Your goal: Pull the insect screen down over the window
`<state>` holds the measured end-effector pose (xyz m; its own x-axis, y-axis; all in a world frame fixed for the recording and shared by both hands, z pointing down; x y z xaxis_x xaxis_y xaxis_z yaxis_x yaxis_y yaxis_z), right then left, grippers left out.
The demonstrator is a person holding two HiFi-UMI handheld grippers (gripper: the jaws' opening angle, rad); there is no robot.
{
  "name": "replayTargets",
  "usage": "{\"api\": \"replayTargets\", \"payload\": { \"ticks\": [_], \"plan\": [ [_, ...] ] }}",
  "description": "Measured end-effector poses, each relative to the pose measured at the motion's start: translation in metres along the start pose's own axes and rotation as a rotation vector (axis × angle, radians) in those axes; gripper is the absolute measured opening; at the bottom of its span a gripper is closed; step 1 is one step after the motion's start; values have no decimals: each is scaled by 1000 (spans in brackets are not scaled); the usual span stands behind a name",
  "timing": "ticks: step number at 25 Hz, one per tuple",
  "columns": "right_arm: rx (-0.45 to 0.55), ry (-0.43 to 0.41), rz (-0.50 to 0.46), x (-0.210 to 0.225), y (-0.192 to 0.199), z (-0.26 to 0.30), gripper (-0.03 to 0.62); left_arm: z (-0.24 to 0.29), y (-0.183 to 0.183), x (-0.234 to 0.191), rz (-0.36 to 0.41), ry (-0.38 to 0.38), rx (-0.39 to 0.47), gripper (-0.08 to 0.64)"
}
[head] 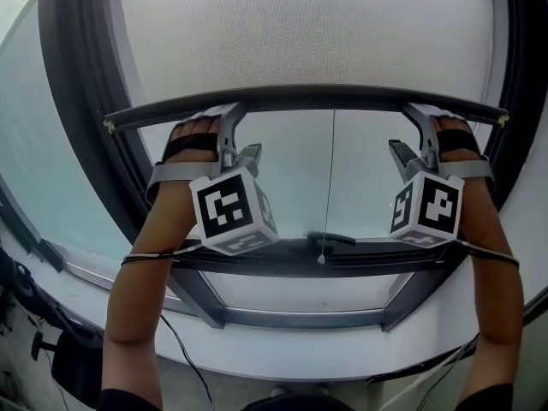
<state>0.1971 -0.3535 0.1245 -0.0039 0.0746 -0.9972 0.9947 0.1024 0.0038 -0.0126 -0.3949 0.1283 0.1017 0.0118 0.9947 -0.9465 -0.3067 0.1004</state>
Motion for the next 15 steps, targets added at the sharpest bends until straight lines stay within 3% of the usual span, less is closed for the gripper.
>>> {"api": "replayTargets", "payload": {
  "ticks": [3,8,12,15],
  "plan": [
    [1,-34,1,0,-2,-2,287,-3,2,0,10,31,5,305],
    [5,-109,17,3,-5,-13,285,-16,2,-3,-53,132,54,302],
    [-20,-99,-15,0,-3,-14,285,-15,2,0,4,100,15,302],
    [-20,-121,0,-6,-3,-13,285,-14,2,7,5,114,8,302]
  ]
}}
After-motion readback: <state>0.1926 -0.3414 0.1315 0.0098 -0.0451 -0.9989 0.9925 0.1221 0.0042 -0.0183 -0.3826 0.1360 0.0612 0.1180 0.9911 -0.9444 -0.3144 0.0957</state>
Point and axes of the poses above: the fingertips, and each gripper's own axes: z forward along the fingers, x to its right, y out of its underside, the point moved 3 cm from there along -z, backward along the fingers, and after that the axes turned 2 degrees about z, right-handed, at the moved point
